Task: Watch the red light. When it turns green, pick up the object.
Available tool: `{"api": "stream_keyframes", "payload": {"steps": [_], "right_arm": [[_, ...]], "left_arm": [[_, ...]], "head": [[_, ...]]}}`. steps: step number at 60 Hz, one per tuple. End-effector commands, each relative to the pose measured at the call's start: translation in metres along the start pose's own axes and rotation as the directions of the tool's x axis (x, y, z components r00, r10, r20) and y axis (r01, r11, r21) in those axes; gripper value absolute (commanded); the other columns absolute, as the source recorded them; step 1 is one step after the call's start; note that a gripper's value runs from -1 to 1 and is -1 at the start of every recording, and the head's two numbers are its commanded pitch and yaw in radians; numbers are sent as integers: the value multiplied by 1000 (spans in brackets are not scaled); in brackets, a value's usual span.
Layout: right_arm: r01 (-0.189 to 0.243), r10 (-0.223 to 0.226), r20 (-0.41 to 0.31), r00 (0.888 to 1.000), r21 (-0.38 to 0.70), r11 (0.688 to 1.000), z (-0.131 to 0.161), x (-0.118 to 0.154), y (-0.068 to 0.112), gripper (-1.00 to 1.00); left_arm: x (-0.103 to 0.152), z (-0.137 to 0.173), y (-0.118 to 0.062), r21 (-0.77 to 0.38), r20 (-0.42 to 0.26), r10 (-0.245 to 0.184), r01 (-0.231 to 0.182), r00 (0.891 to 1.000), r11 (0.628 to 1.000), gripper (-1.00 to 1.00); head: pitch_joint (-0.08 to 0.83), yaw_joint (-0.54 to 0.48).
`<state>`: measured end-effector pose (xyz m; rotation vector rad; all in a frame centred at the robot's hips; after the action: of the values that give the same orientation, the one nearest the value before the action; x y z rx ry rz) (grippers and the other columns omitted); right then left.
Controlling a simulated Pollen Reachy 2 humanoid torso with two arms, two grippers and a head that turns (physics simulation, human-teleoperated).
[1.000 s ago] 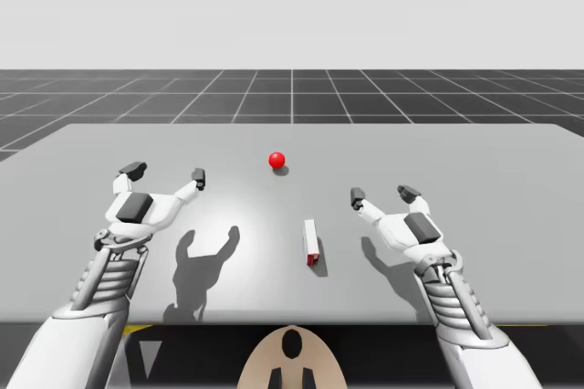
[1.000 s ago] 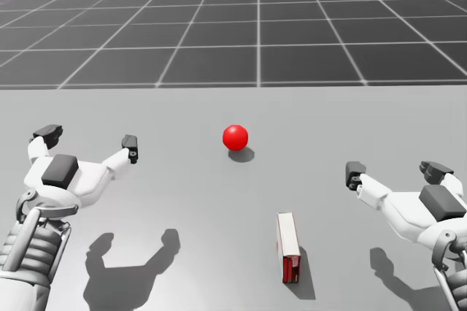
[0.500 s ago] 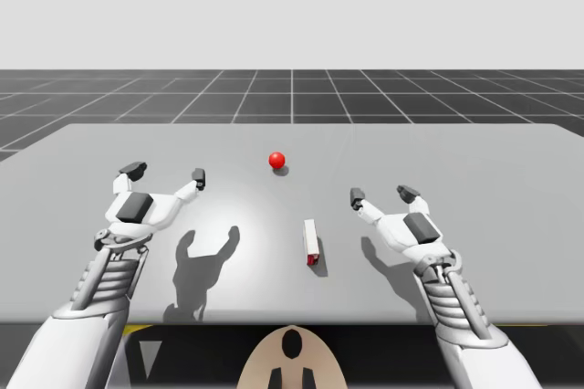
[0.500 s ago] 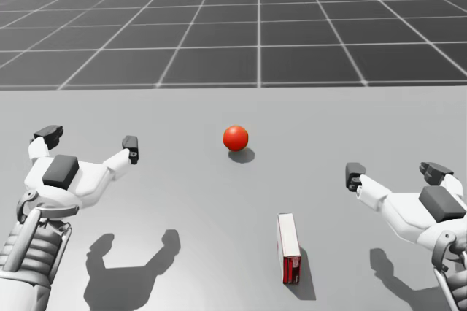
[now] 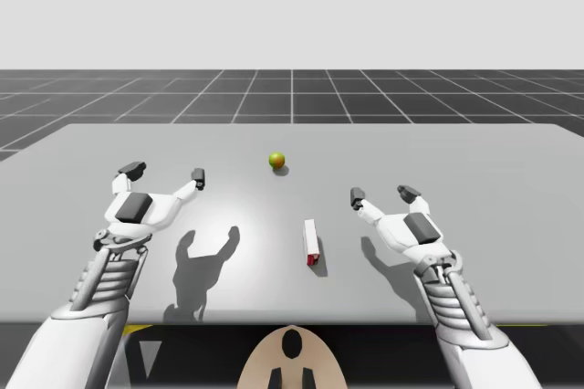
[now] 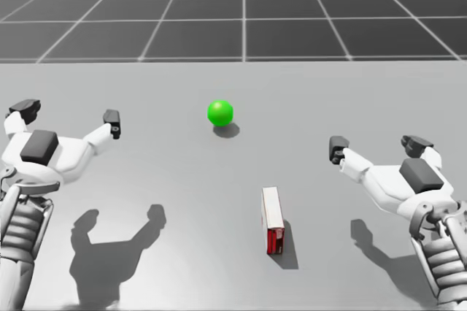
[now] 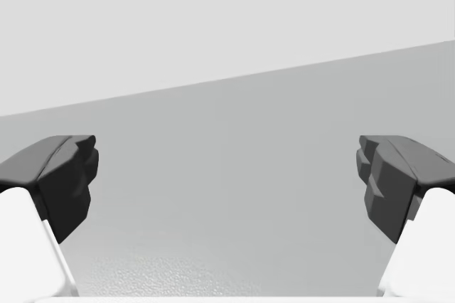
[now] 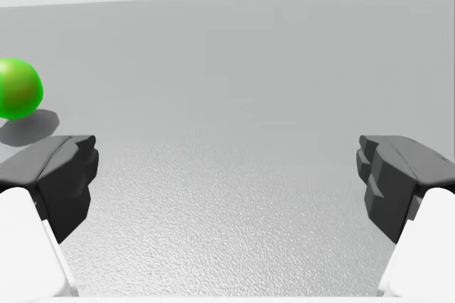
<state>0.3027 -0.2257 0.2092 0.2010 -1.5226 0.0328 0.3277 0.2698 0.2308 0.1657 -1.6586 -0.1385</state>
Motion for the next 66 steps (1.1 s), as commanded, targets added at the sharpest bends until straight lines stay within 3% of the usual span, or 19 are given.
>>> {"api": "stream_keyframes", "payload": {"steps": [1, 15, 37, 41, 46, 48, 59, 63, 66], "right_arm": [[20, -20, 2, 1000, 2, 1000, 0, -1, 4, -1000], [17, -17, 5, 1000, 5, 1000, 0, -2, 7, -1000], [24, -25, 25, 999, 11, 1000, 5, 3, 12, -1000], [34, -34, -13, 999, -34, 999, 16, 9, 24, -1000], [-33, 32, -24, 999, -34, 999, 41, 12, 46, -1000], [-38, 37, -27, 999, -27, 999, 59, 14, 60, -1000], [21, -22, 21, 1000, 68, 998, 126, 7, 104, -1000], [54, -55, 6, 998, 91, 994, 140, 0, 114, -1000], [55, -56, 7, 998, 98, 994, 145, -4, 118, -1000]], "left_arm": [[2, 1, 1, 2, 3, 6, -6, 1000, 1000, -1000], [5, 3, 2, 1, 16, 17, -18, 1000, 1000, -1000], [9, 5, 4, 10, 32, 22, -23, 999, 1000, -1000], [9, 6, 4, 13, 31, 22, -23, 999, 1000, -1000], [9, 6, 4, 15, 30, 22, -23, 999, 1000, -1000], [9, 7, 3, 15, 32, 21, -21, 999, 1000, -1000], [10, 8, 3, 17, 35, 22, -23, 999, 1000, -1000], [10, 8, 3, 17, 33, 23, -23, 999, 1000, -1000], [10, 8, 2, 16, 32, 23, -23, 999, 1000, -1000]], "head": [[581, -9], [668, -45], [669, -73], [675, -78], [688, -87], [692, -93], [700, -101], [703, -101], [705, -102]]}}
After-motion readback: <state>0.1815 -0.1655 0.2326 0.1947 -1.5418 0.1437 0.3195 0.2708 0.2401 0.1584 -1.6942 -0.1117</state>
